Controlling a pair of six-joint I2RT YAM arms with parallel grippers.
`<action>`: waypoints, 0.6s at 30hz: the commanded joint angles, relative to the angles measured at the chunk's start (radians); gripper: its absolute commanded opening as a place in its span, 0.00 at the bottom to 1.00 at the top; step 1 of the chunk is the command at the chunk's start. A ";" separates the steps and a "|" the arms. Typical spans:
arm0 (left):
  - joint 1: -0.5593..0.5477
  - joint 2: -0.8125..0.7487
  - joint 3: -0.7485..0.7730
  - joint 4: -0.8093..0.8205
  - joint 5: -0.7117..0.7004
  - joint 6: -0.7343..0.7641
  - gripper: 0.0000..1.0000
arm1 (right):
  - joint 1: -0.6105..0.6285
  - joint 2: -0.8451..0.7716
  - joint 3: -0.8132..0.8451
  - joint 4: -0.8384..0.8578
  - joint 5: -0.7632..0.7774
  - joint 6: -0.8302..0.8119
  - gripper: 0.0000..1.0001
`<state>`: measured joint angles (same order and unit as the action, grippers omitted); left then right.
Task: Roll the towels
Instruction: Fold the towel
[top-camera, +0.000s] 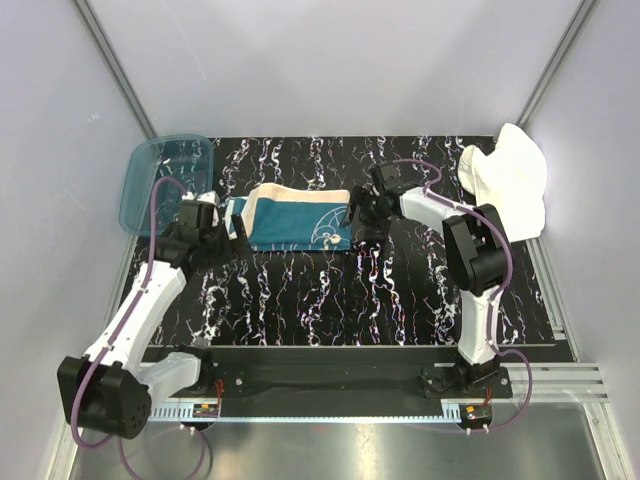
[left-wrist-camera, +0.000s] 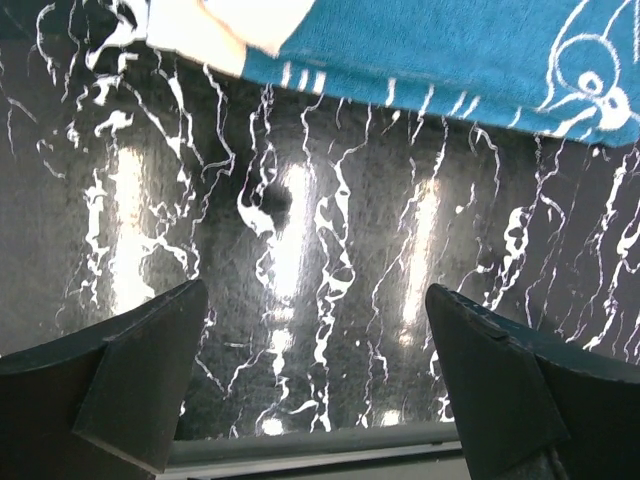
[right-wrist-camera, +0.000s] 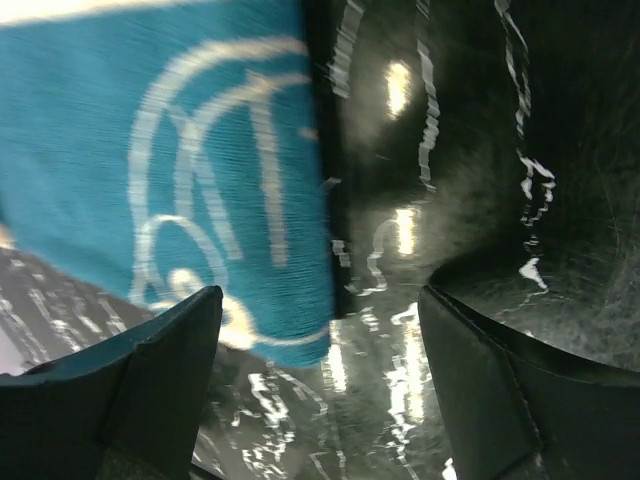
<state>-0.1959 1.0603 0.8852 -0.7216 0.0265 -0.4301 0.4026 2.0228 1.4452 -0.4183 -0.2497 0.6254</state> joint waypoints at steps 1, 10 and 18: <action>-0.005 0.038 0.066 0.057 -0.066 -0.015 0.94 | 0.005 0.017 -0.022 0.039 -0.055 -0.006 0.85; -0.005 0.230 0.187 0.082 -0.059 -0.010 0.77 | 0.016 0.025 -0.146 0.169 -0.131 0.028 0.51; -0.005 0.339 0.236 0.106 -0.066 -0.022 0.60 | 0.019 -0.044 -0.276 0.153 -0.113 0.025 0.14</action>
<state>-0.1993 1.3746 1.0710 -0.6689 -0.0162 -0.4461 0.4080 2.0216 1.2293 -0.1944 -0.4126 0.6754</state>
